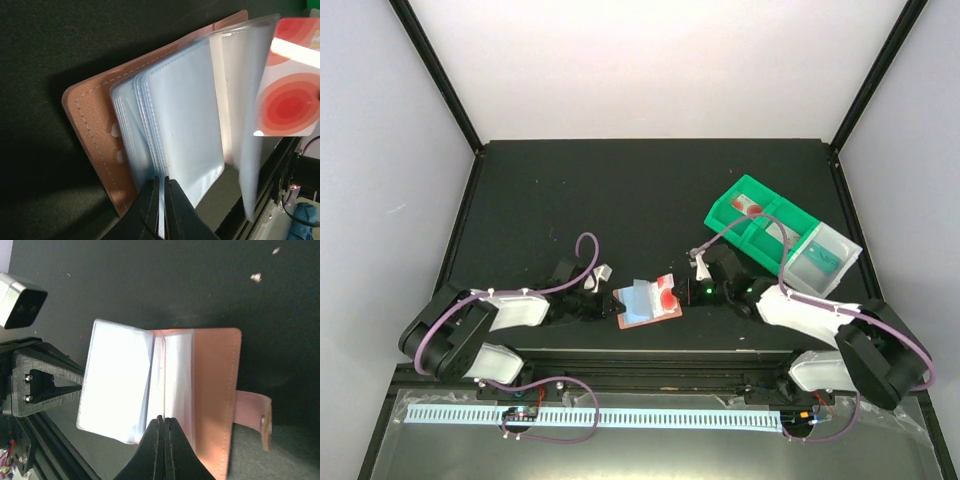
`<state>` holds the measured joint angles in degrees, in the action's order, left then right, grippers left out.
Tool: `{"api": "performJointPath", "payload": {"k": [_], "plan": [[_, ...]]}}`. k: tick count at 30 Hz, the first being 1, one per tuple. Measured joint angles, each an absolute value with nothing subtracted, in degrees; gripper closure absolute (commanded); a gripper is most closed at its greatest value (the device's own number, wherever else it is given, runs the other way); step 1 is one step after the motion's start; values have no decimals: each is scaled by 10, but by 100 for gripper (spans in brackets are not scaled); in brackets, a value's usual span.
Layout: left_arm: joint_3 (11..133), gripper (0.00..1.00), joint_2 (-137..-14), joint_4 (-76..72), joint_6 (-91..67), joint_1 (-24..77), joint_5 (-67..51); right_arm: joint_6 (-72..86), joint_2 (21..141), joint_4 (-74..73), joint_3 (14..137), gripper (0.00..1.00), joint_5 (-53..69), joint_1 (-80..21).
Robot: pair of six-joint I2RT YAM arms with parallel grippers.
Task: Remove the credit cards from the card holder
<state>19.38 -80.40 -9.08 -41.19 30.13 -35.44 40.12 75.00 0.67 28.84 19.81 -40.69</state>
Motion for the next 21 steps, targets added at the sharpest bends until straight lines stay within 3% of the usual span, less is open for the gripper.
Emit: {"api": "performJointPath", "payload": {"k": [5, 14, 17, 21], "plan": [[194, 82, -780, -64, -410, 301, -345, 374, 706, -62, 312, 99, 167, -406], [236, 48, -655, 42, -390, 301, -328, 319, 645, -135, 342, 99, 198, -404], [258, 46, -606, 68, -376, 302, -331, 299, 633, -150, 349, 99, 246, -404], [276, 51, -559, 86, -356, 302, -362, 280, 620, -153, 352, 99, 328, -404]]}}
